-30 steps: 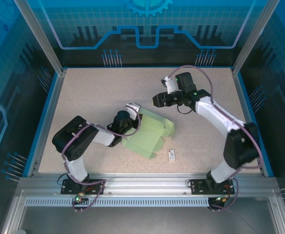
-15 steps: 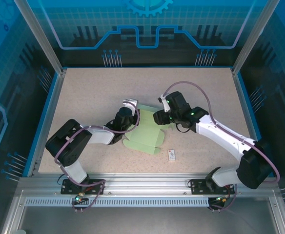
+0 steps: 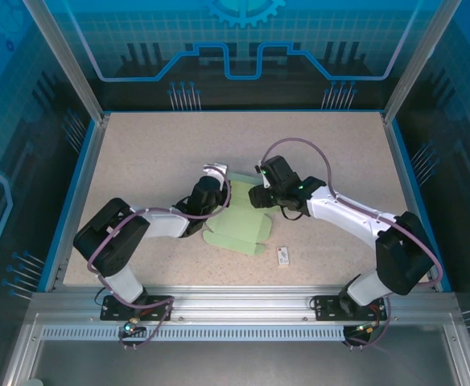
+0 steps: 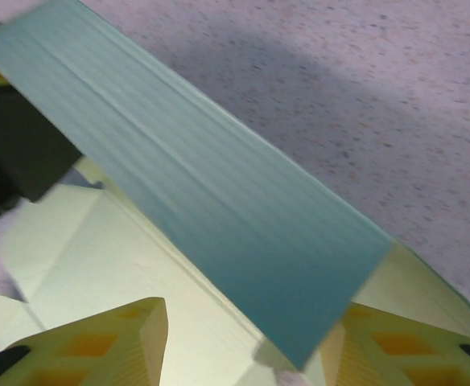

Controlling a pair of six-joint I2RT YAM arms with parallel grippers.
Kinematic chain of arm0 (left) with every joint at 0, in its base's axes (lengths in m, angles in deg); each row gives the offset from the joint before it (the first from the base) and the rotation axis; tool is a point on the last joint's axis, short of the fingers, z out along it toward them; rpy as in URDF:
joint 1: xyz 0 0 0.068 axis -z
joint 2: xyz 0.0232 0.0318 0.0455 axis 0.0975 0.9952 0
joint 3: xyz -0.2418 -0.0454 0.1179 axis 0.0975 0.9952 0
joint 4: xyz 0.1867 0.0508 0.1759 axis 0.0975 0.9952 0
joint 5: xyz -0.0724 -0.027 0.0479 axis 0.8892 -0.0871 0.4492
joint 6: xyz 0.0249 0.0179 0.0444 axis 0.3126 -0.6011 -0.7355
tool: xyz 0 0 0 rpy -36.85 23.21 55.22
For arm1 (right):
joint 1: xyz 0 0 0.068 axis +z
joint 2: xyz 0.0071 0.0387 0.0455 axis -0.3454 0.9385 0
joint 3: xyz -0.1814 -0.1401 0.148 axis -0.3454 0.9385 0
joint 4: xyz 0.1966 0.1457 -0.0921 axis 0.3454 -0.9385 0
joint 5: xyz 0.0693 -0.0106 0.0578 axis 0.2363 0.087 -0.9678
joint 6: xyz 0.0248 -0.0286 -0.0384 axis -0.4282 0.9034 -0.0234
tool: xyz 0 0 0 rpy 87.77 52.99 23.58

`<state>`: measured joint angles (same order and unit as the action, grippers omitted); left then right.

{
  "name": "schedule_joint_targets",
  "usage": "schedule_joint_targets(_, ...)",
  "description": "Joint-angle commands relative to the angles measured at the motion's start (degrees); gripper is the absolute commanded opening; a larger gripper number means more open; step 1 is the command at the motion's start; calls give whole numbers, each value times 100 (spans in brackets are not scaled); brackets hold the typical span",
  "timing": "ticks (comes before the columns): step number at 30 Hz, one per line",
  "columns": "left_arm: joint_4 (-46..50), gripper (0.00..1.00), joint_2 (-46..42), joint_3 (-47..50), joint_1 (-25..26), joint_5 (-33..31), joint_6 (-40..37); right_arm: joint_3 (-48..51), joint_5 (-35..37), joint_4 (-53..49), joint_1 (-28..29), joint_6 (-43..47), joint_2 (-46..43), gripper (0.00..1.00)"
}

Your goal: Fold the paper box

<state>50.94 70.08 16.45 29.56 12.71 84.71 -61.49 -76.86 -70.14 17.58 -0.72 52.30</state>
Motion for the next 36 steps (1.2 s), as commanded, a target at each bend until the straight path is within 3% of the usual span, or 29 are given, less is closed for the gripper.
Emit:
schedule_joint_targets(1,183,4,-220,-251,71,-184,220,230,-841,952,-179,-326,-64,50)
schedule_joint_targets(6,353,4,-218,-332,70,-345,262,409,-961,1115,-392,-228,-318,51)
schedule_joint_targets(11,646,4,-236,-487,57,-479,265,502,84,228,-200,34,-560,55)
schedule_joint_targets(16,870,4,-273,-634,26,-487,327,922,658,21,13,-101,-926,60)
schedule_joint_targets(24,980,5,-299,-712,32,-391,443,1672,642,831,36,-658,-881,63)
schedule_joint_targets(36,991,5,-344,-691,26,-364,433,1605,851,1524,90,-899,-321,64)
